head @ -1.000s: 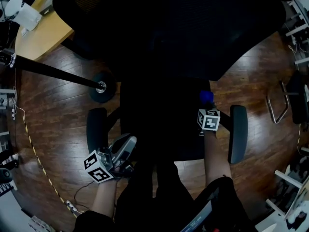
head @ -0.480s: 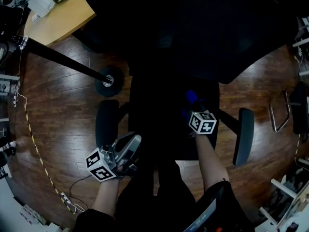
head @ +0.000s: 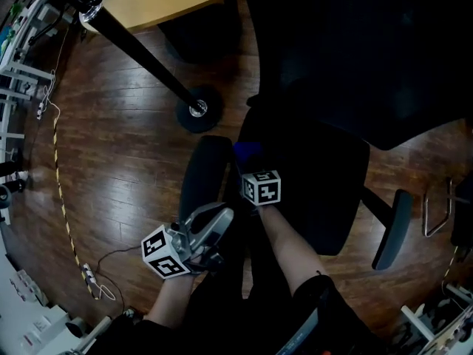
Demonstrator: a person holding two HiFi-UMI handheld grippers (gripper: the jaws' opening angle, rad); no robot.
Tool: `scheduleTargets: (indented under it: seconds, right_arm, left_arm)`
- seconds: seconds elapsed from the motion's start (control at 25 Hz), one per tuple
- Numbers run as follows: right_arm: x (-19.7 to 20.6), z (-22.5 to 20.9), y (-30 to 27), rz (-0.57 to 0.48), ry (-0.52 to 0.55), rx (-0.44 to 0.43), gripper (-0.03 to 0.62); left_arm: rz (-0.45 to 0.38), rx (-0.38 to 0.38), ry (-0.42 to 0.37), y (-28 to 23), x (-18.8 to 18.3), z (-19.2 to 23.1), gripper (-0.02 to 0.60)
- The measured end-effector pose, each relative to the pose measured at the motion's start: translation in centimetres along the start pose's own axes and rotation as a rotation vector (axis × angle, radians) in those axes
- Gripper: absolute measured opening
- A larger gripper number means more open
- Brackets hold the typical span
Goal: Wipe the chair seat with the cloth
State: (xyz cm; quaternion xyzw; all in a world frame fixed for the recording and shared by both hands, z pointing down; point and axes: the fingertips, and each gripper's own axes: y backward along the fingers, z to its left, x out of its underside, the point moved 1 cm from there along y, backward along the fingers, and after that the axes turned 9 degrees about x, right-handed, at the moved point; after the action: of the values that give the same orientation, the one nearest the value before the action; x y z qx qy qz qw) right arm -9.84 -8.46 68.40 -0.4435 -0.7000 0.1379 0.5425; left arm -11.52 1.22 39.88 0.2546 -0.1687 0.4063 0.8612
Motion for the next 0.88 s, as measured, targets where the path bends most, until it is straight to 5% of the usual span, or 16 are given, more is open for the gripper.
scheduleTargets:
  seconds: [0.36, 0.88]
  right_arm:
    - [1.5, -2.3, 1.2, -0.016, 0.079, 0.089, 0.06]
    - [6.9, -24.2, 16.4, 0.001, -0.02, 0.491, 0.06]
  left_arm:
    - [0.0, 0.0, -0.01, 1.1, 0.3, -0.8, 0.0]
    - [0.111, 0.07, 0.041, -4.0, 4.6, -1.6, 0.0]
